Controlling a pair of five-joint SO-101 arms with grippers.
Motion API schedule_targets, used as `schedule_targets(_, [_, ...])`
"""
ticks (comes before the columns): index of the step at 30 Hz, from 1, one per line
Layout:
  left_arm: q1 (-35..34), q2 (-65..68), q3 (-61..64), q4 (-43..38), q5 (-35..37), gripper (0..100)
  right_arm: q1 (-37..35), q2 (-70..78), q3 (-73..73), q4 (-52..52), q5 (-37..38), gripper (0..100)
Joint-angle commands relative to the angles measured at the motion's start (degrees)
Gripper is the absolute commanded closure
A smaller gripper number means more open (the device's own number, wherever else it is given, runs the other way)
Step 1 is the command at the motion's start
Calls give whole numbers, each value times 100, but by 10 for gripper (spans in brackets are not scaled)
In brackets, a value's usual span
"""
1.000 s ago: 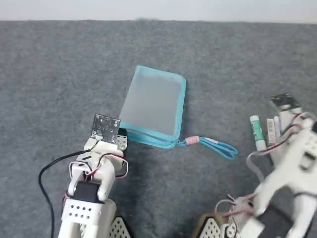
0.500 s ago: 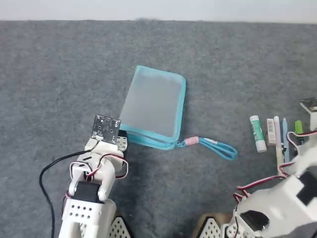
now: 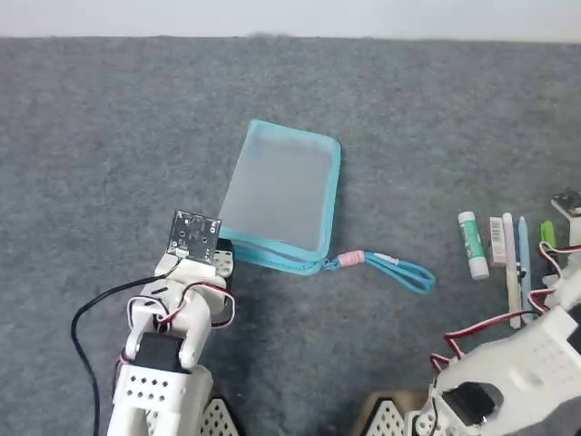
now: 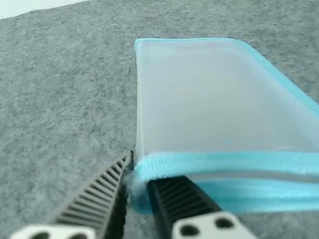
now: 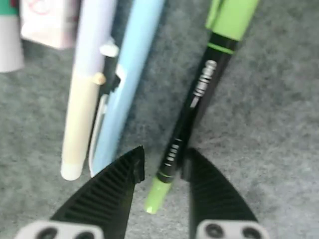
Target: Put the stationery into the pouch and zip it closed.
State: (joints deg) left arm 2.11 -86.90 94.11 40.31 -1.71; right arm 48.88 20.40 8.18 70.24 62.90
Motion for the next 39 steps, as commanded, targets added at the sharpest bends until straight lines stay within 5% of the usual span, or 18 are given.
schedule_targets(1, [35, 26, -110, -9, 79, 988, 75, -110, -264, -57, 62, 938])
schedule_targets(7, [35, 26, -110, -9, 79, 988, 48, -409, -651, 391, -466, 991])
schedule_targets(15, [35, 35, -101, -79, 79, 988, -497, -1754, -1521, 2440, -651, 991])
schedule_targets(23, [35, 35, -101, -79, 79, 988, -1420, -4022, -422, 3081, -695, 991])
schedule_targets(27, [35, 26, -101, -79, 79, 988, -2677, -5710, 1002, 3081, -905, 991])
schedule_targets(32, [35, 26, -101, -79, 79, 988, -5288, -7644, 2048, 3108, -2576, 992])
schedule_targets(36, [35, 26, -101, -79, 79, 988, -7363, -7908, 2233, 3108, -3965, 992])
schedule_targets(39, [35, 26, -110, -79, 79, 988, -8259, -7723, 2215, 3081, -4097, 992])
